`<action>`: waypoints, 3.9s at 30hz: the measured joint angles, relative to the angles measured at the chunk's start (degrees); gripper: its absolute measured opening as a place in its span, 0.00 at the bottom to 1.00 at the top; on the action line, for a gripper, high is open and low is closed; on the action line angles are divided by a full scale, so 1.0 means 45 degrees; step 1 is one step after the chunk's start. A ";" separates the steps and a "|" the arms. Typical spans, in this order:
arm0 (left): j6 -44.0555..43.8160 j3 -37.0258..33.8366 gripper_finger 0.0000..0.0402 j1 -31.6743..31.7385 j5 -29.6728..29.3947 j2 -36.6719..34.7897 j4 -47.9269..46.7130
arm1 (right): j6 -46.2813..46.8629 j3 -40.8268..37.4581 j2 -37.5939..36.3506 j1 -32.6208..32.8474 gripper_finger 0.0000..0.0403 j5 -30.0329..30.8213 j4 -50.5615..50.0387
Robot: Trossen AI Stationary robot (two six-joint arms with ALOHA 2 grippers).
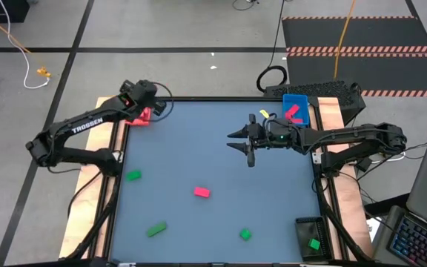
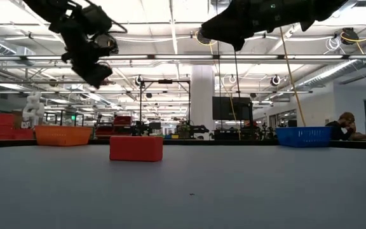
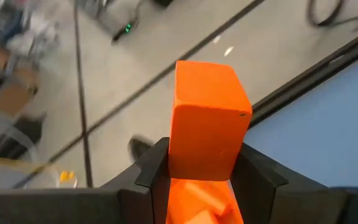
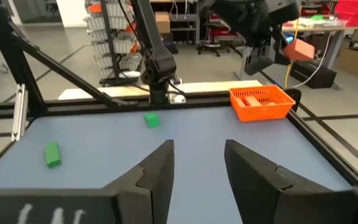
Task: Sort & place blocks by color
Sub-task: Put the orange block into the orange bin, then put the green block into the black bin
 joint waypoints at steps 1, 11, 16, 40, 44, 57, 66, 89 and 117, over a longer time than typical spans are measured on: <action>-0.0251 0.0000 0.34 0.0249 -0.0090 0.0055 -0.0267 | 0.0000 0.0000 0.0000 -0.0002 0.33 0.0000 -0.0007; -0.1066 -0.0010 0.36 0.1945 -0.0072 0.1008 -0.2415 | -0.0141 0.0000 -0.0097 -0.0005 0.33 0.0005 0.0073; -0.1238 -0.0010 0.48 0.1958 0.0138 0.1235 -0.2502 | -0.0146 -0.0005 -0.0196 -0.0002 0.33 0.0005 0.0091; -0.1799 -0.0010 0.67 -0.1512 0.6891 0.0913 -0.4485 | -0.0304 -0.0015 -0.0464 -0.0005 0.33 0.0010 -0.0779; -0.2399 -0.0010 0.64 -0.3191 0.7188 0.0913 -0.5381 | -0.0635 -0.0015 -0.0500 -0.0005 0.33 0.0010 -0.0789; -0.4538 -0.0010 0.62 -0.7071 0.6867 0.0913 -0.9011 | -0.1462 -0.0015 -0.0568 -0.0035 0.33 0.0018 -0.0204; -0.5654 -0.0277 0.62 -0.7591 0.6992 0.0923 -1.1054 | -0.1527 -0.0015 -0.0568 -0.0039 0.33 0.0019 -0.0099; -0.4590 -0.1141 0.66 -0.7819 0.8919 0.4848 -1.0735 | -0.1486 -0.0015 -0.0563 -0.0039 0.33 0.0024 -0.0014; -0.4149 -0.1184 0.70 -0.8348 0.8985 0.6145 -1.0135 | -0.1491 -0.0010 -0.0559 -0.0039 0.33 0.0024 -0.0123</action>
